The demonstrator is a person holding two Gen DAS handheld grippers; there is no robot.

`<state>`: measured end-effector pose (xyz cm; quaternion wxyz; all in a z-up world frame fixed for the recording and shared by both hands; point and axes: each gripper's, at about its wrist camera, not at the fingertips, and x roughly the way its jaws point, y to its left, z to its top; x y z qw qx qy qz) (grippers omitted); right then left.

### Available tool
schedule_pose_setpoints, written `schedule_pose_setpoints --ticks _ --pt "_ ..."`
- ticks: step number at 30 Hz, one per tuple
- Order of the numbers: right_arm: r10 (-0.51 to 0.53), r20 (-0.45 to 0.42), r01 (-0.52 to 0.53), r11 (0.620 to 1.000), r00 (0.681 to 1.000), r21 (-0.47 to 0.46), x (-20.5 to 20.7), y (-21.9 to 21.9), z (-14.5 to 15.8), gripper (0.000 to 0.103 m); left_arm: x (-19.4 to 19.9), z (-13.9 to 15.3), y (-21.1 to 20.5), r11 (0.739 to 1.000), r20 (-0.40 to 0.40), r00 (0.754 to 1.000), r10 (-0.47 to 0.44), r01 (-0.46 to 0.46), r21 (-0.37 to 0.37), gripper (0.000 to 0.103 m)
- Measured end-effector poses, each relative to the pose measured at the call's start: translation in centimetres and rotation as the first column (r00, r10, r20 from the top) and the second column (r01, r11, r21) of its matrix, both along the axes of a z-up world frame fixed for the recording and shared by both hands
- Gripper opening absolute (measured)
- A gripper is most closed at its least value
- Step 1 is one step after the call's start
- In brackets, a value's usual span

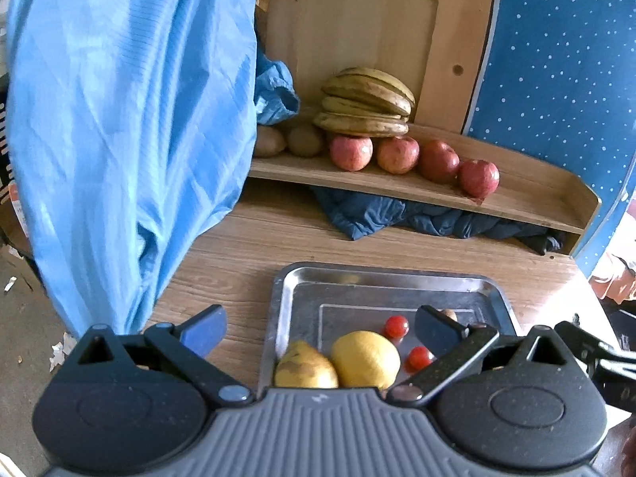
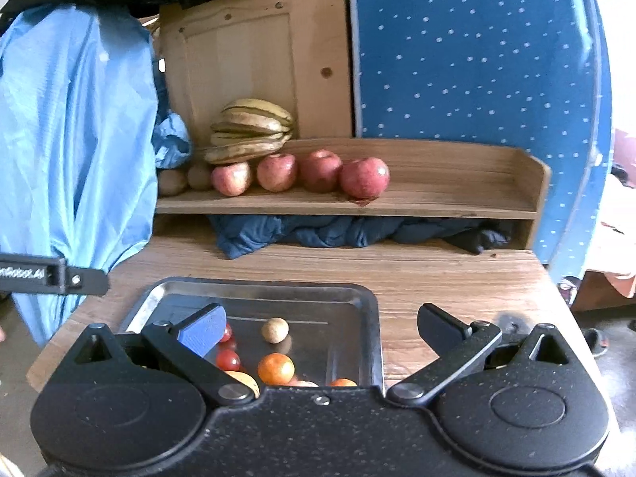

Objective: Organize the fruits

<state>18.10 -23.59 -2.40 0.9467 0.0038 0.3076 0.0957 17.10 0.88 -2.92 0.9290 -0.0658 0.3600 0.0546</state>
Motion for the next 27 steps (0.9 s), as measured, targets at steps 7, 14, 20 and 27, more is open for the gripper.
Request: schedule_pose_setpoints --ticks 7,14,20,27 --pt "-0.08 0.053 0.082 0.996 0.995 -0.03 -3.2 1.7 1.1 0.102 -3.3 0.3 2.0 0.999 0.031 0.999 -0.021 0.022 -0.025 0.103" --pt "-0.091 0.074 0.094 0.995 0.993 -0.044 -7.0 3.7 1.5 0.102 -6.7 0.3 3.7 0.999 0.046 0.999 -0.019 0.021 -0.04 0.103" --pt "-0.077 0.091 0.082 0.995 0.993 -0.054 -8.8 4.7 2.3 0.102 -8.1 0.8 4.3 1.0 0.058 0.998 -0.014 0.015 -0.018 0.103" --pt "-0.055 0.079 0.06 0.997 0.995 -0.056 -10.9 5.5 2.4 0.102 -10.1 0.3 3.9 0.998 0.066 0.996 -0.059 0.059 -0.003 0.103"
